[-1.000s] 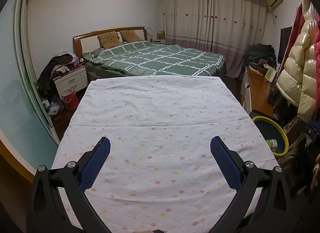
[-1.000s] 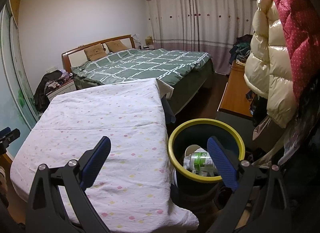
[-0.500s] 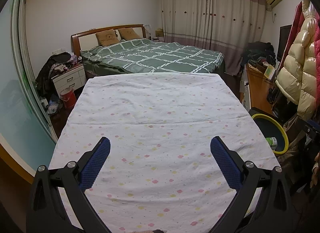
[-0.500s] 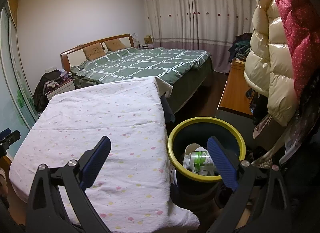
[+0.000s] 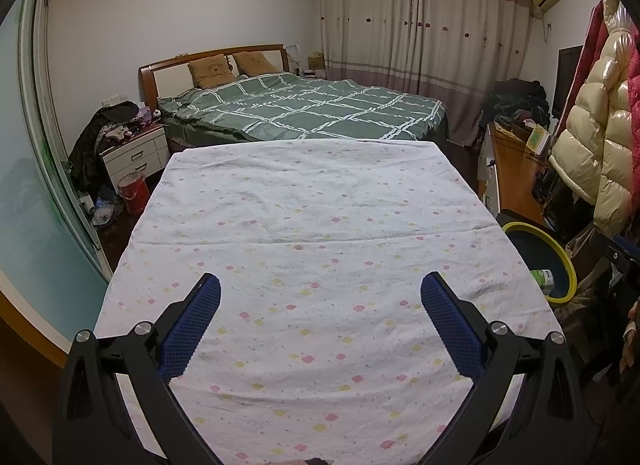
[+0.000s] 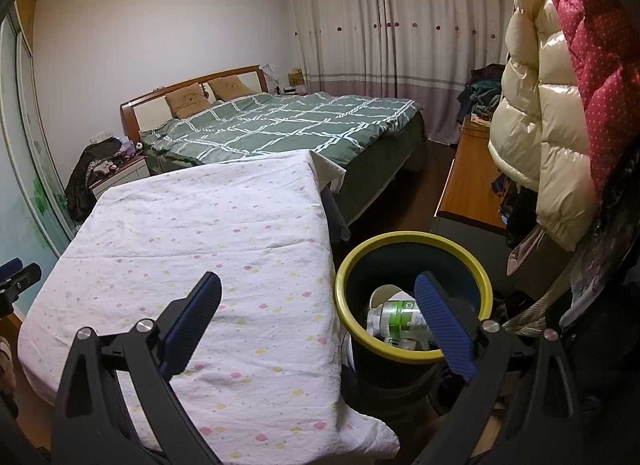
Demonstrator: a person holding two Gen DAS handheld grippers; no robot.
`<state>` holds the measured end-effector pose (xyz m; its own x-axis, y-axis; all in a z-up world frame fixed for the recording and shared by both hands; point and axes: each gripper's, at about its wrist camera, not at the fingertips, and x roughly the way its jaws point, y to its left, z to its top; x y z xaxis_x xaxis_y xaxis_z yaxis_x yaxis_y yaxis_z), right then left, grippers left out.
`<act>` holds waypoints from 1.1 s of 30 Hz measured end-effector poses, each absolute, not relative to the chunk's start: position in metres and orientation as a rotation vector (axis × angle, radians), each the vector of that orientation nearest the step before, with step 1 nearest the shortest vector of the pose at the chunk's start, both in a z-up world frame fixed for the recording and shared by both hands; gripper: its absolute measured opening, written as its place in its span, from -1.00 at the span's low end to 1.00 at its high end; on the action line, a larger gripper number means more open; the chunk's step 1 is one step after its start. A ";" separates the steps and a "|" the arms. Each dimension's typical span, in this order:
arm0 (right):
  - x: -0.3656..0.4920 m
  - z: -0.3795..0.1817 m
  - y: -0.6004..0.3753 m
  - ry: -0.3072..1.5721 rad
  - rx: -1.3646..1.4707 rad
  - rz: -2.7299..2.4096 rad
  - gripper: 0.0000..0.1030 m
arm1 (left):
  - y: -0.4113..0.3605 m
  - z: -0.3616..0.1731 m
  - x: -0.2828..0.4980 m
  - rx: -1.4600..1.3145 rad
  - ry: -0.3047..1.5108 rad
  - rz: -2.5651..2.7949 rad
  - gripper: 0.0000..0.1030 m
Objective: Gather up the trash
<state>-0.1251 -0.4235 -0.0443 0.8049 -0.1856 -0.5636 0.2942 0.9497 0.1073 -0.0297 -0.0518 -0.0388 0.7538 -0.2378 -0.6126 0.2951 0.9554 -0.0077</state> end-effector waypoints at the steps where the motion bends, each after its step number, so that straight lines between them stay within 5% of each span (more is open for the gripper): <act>1: -0.125 -0.045 -0.423 0.582 0.194 -0.258 0.80 | -0.052 -0.039 -0.030 0.092 0.655 -0.291 0.91; 33: -0.121 -0.055 -0.421 0.598 0.192 -0.253 0.80 | -0.057 -0.040 -0.025 0.086 0.677 -0.316 0.91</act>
